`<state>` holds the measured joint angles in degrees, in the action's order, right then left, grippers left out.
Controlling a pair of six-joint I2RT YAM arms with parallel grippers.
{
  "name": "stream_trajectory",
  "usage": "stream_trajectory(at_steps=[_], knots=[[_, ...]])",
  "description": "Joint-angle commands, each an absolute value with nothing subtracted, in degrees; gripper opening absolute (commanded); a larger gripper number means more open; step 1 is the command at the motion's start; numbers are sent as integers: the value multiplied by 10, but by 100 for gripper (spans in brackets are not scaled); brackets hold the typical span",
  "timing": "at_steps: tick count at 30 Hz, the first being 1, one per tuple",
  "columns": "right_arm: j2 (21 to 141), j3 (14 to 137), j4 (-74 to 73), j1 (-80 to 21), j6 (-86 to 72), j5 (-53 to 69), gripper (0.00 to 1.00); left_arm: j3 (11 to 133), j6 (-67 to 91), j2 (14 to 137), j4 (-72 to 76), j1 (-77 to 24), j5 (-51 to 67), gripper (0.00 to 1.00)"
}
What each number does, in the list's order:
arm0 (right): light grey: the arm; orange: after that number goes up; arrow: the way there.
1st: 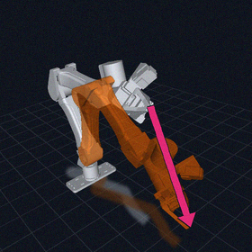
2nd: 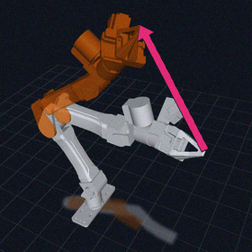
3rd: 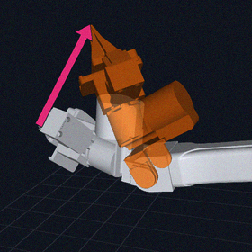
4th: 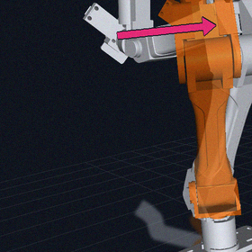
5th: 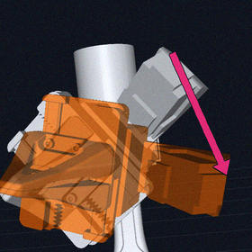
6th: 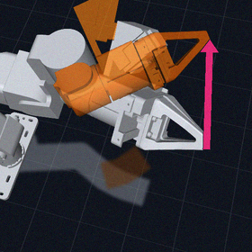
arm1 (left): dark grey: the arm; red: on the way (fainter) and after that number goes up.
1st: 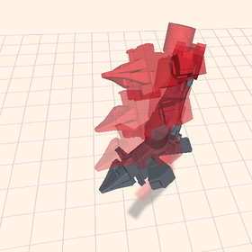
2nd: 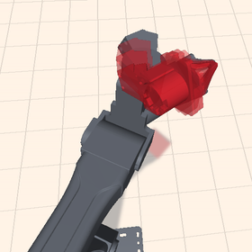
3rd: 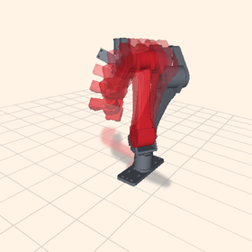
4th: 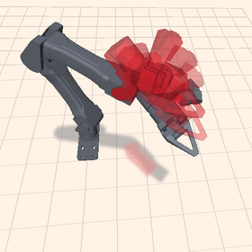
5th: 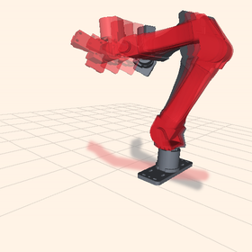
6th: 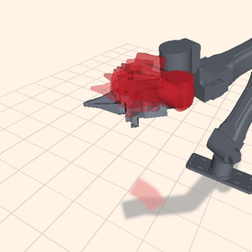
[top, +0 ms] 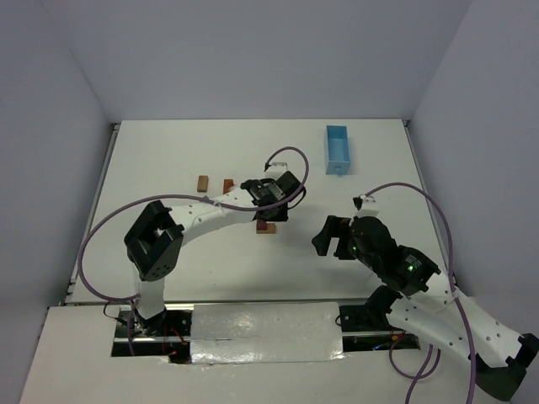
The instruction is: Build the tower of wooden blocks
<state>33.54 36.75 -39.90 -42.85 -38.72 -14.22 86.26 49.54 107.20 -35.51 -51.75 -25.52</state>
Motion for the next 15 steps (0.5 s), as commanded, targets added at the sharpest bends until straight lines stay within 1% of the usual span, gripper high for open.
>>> stream_trajectory(at_steps=[1,6,15], knots=[[331,378,-398,-427,-386,-146,100,889,540,1094,-360,-528,-291,33],[329,375,-396,-426,-383,-139,100,900,545,1121,-366,-532,-300,39],[328,371,-389,-426,-380,-133,100,903,539,1144,-366,-532,-294,41]])
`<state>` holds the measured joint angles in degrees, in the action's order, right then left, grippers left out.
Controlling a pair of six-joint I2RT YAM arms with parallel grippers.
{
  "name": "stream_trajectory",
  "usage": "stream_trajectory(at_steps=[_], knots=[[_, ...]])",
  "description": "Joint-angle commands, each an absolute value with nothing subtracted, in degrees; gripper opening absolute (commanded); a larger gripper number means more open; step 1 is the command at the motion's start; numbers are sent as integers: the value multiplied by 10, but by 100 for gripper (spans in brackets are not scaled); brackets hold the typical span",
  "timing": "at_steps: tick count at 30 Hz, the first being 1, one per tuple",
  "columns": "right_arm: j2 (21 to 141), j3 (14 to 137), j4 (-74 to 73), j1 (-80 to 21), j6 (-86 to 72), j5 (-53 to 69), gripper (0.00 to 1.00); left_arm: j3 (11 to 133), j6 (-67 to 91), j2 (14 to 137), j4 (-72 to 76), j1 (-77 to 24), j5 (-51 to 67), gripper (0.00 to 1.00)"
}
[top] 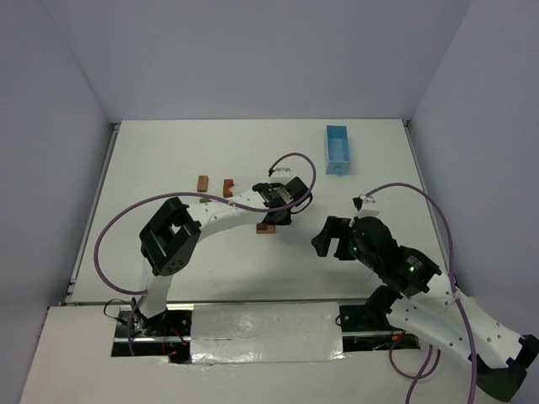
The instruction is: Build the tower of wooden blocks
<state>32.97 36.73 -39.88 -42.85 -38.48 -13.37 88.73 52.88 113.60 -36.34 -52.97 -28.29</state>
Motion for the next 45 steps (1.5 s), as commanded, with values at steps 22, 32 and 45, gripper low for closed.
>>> stream_trajectory(at_steps=[22,32,45], knots=[[325,363,-380,-426,-374,-120,100,877,545,1152,-363,-532,-294,44],[324,362,-378,-426,-372,-116,100,877,540,1158,-360,-532,-290,48],[323,361,-376,-426,-369,-112,100,879,537,1165,-363,-531,-293,49]])
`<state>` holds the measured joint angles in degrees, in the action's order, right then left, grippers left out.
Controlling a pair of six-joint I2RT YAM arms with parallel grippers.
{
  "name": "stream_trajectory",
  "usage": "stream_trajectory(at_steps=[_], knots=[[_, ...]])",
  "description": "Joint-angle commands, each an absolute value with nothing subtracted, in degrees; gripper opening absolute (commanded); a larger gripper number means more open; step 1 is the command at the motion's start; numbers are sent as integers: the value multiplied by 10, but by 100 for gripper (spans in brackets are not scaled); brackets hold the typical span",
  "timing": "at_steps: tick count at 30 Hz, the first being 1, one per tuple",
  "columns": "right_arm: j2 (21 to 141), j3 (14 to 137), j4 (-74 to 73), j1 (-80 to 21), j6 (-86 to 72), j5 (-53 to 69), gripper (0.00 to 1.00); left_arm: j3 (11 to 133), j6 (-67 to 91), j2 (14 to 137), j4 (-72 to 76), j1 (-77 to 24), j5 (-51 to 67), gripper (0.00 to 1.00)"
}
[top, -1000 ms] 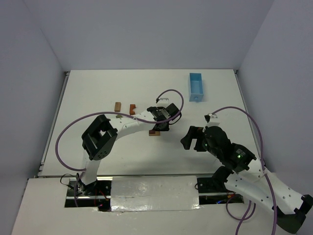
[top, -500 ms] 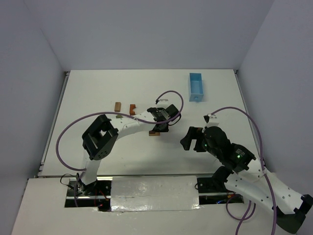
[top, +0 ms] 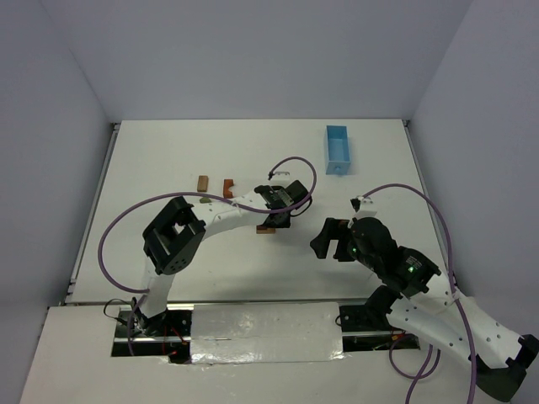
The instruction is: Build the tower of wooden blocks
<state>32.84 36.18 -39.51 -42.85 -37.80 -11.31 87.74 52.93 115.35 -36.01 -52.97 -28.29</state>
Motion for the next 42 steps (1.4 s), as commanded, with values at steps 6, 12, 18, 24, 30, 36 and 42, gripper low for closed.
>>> stream_trajectory(at_steps=[6,12,18,24,30,36,42], knots=[[323,360,-374,-426,-369,-112,100,877,537,1165,-362,-532,-290,51],[323,360,-374,-426,-368,-111,100,876,537,1166,-361,-532,-289,51],[328,357,-367,-426,-367,-114,100,884,523,1155,-353,-533,-270,56],[352,351,-354,-426,-370,-112,100,920,506,1118,-366,-544,-279,68],[349,350,-336,-426,-364,-106,100,927,501,1060,-388,-544,-311,75],[421,348,-248,-426,-343,-84,100,893,495,943,-434,-494,-359,91],[651,438,-224,-420,-298,-109,95,789,460,789,-484,-386,-380,93]])
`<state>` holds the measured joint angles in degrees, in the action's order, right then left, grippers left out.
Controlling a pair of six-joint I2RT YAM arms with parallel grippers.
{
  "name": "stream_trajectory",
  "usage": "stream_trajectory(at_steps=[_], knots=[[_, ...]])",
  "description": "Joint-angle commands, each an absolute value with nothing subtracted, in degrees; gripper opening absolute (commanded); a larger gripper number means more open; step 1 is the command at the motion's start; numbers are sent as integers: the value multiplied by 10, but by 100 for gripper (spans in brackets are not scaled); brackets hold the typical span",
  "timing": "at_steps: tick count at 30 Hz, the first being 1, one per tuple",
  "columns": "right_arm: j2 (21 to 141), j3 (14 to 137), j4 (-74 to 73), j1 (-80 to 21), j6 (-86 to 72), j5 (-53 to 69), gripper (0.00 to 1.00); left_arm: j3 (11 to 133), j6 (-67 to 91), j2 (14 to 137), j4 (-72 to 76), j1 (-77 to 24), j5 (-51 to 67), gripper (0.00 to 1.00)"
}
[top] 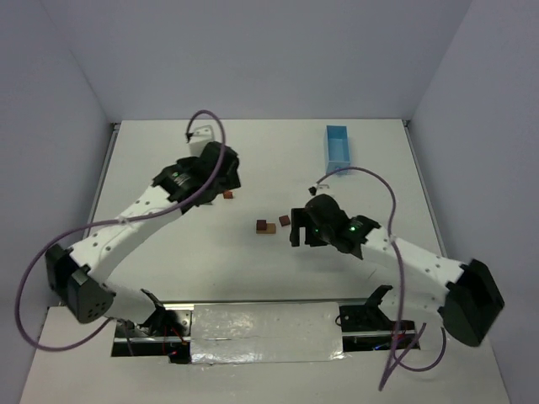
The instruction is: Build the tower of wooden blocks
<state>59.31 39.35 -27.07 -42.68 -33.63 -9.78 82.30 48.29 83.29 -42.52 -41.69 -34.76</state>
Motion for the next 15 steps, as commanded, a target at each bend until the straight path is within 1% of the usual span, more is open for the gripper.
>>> stream_trajectory(at_steps=[1,3,4,7,9,12,15], knots=[[704,462,-218,-421,-288,-102,92,764,447,747,-490,-378,-381,94],[756,487,-212,-416,-246,-87,89,734,418,687,-508,-361,-380,95],[802,513,-214,-416,-234,-85,89,725,404,667,-512,-358,-375,96],[877,561,-228,-408,-207,-88,91,681,348,598,-511,-348,-349,97],[908,585,-229,-407,-192,-84,91,635,311,551,-495,-345,-337,98],[952,634,-241,-406,-127,-63,90,570,281,499,-436,-345,-329,98],[959,647,-234,-398,-22,-41,91,515,278,469,-401,-342,-323,100]])
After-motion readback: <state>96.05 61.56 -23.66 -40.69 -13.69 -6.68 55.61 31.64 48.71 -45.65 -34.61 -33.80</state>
